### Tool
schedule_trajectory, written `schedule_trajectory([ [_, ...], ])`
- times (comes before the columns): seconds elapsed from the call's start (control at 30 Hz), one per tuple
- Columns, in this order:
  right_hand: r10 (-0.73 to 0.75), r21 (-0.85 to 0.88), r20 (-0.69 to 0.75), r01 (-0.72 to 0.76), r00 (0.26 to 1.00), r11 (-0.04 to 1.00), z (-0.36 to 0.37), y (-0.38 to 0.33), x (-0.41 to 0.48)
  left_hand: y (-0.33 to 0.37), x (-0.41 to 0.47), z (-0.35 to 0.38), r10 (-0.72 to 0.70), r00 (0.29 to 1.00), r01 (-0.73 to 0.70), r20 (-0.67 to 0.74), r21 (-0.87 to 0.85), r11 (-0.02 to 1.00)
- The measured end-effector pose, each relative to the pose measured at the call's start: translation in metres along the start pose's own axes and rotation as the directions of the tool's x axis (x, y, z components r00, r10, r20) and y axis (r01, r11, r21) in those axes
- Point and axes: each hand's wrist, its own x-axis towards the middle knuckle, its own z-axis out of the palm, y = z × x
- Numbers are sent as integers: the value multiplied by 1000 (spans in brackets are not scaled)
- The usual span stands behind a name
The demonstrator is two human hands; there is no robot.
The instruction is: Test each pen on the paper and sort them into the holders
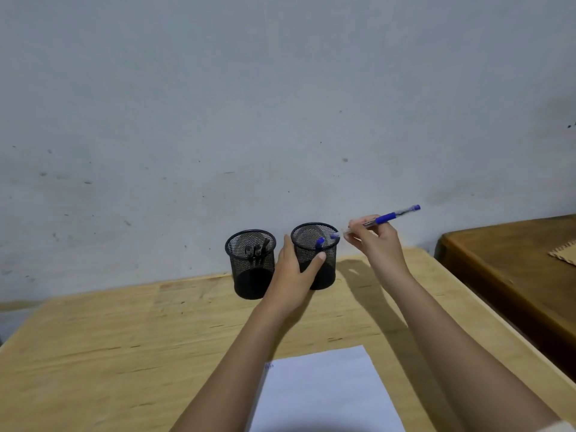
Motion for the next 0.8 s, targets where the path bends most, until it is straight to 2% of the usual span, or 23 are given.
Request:
schedule_trajectory([
  [0.1,-43,-295,34,51,998,954,4,7,10,-8,10,4,13,1000,-14,-21,-55,998],
  [0.17,-57,-399,61,76,997,914,9,10,16,-8,14,5,33,999,-34,-25,-73,997],
  [0.5,-9,-564,180,111,984,818,18,11,16,-4,13,2,52,999,-52,-3,-131,990],
  [0.6,16,-553,200,100,980,827,10,5,6,-5,11,-1,60,998,-60,-12,-103,993],
  [0.73,72,-552,205,55,976,832,-6,-6,-11,19,-13,-16,78,996,-74,47,-66,995],
  [0.8,94,-622,196,50,976,781,-14,-7,-29,26,-36,-23,48,995,-52,91,46,998],
])
